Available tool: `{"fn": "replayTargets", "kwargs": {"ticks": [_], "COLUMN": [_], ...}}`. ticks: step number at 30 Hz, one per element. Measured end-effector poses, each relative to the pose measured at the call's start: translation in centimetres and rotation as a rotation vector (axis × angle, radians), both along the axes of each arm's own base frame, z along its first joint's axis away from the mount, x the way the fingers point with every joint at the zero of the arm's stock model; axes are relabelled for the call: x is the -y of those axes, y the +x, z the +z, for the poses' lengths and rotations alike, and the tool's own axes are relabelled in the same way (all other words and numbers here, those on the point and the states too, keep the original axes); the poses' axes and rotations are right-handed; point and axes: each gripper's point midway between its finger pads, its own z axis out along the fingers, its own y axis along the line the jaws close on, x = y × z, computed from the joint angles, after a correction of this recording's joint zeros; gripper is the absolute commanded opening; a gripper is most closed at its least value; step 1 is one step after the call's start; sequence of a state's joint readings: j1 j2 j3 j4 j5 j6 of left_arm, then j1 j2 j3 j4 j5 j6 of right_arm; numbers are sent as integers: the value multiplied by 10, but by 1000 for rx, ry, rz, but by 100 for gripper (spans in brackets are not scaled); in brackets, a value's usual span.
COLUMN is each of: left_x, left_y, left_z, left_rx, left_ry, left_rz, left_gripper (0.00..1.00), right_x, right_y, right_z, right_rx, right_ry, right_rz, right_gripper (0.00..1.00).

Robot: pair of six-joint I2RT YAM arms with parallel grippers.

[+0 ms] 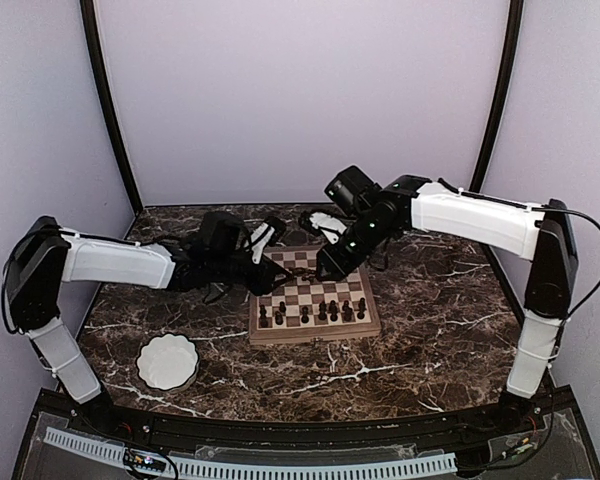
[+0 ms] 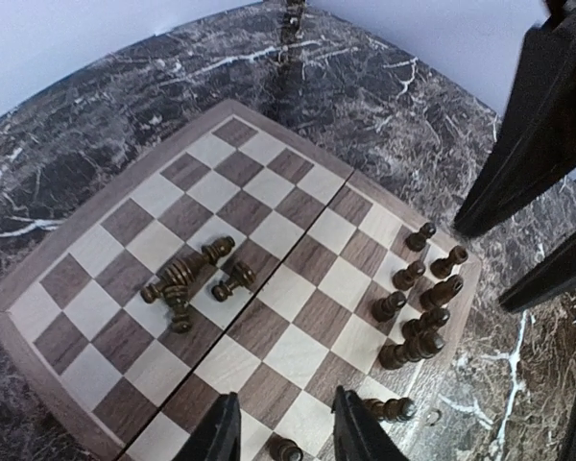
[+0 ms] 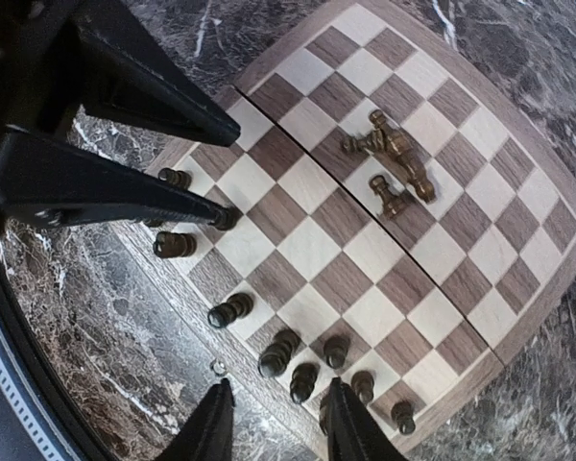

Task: Set up the chess pieces on the board
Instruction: Place the pawn at g7, then adjust the pawn at g7.

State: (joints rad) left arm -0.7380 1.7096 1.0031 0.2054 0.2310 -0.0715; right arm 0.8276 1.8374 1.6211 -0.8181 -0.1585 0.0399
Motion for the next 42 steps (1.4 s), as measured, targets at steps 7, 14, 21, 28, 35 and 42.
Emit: {"fn": "replayTargets", "kwargs": {"ticks": [7, 14, 21, 28, 35, 42], "left_x": [-30, -81, -111, -118, -118, -119], "left_y": [5, -2, -5, -4, -5, -6], "left_z": [84, 116, 117, 113, 111, 109], "left_rx": [73, 86, 85, 68, 57, 48], "left_ry": [-79, -107, -88, -74, -72, -67], "left_rz": [144, 306, 395, 420, 425, 426], "left_gripper": [38, 40, 40, 40, 40, 40], "right_x": [-38, -52, -58, -63, -68, -77], "right_y": [23, 30, 25, 18, 18, 15], "right_z": [-36, -79, -93, -100, -108, -109], "right_rx": [-4, -56, -95, -143, -160, -174], "right_ry": [-79, -168, -178, -159, -158, -138], "right_rz": [13, 19, 33, 49, 45, 58], "right_gripper": [12, 10, 10, 10, 11, 11]}}
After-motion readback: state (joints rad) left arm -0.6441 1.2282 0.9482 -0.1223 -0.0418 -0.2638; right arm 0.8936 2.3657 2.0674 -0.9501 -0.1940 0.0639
